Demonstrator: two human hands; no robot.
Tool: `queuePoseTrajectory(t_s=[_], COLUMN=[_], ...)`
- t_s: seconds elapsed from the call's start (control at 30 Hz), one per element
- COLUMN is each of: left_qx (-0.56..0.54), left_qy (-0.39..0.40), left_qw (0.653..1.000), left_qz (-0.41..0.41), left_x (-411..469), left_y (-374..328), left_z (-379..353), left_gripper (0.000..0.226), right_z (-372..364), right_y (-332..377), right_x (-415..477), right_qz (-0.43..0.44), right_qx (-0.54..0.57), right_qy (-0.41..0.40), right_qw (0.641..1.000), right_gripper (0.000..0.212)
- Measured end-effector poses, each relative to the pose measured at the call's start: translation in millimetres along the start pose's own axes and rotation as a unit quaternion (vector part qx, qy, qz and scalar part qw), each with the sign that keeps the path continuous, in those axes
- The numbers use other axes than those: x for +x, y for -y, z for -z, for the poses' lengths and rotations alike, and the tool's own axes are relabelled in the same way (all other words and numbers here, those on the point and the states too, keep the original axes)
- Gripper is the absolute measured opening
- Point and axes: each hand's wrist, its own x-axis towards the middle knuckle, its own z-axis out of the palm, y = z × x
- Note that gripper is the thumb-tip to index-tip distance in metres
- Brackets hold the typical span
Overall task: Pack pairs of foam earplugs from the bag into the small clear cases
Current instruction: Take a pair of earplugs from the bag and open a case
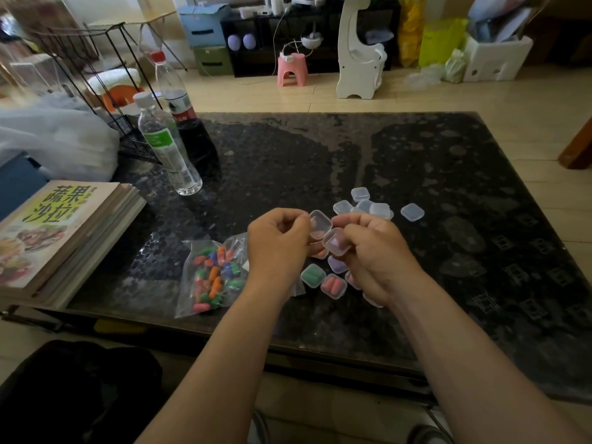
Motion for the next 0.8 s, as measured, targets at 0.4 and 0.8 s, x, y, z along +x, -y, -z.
queuePoseTrajectory(t_s=[0.4,0.8], left_qx=[0.082,0.031], left_qy=[-0.033,0.035], left_qw=[0.996,0.989], left_qz=[0.012,0.139], left_x=[7.2,1.1], left_y=[8.5,1.8], left_z=[8.2,3.6], left_gripper=[0.015,0.007], right_z=[15.6,10.6], right_y=[-0.7,-9.7], right_x=[9.0,1.4], right_qz=[0.052,0.190], right_qx=[-0.092,-0.244], right_qy=[-0.029,0.075], right_qw=[0.994,0.948], right_gripper=[0.016,0.014])
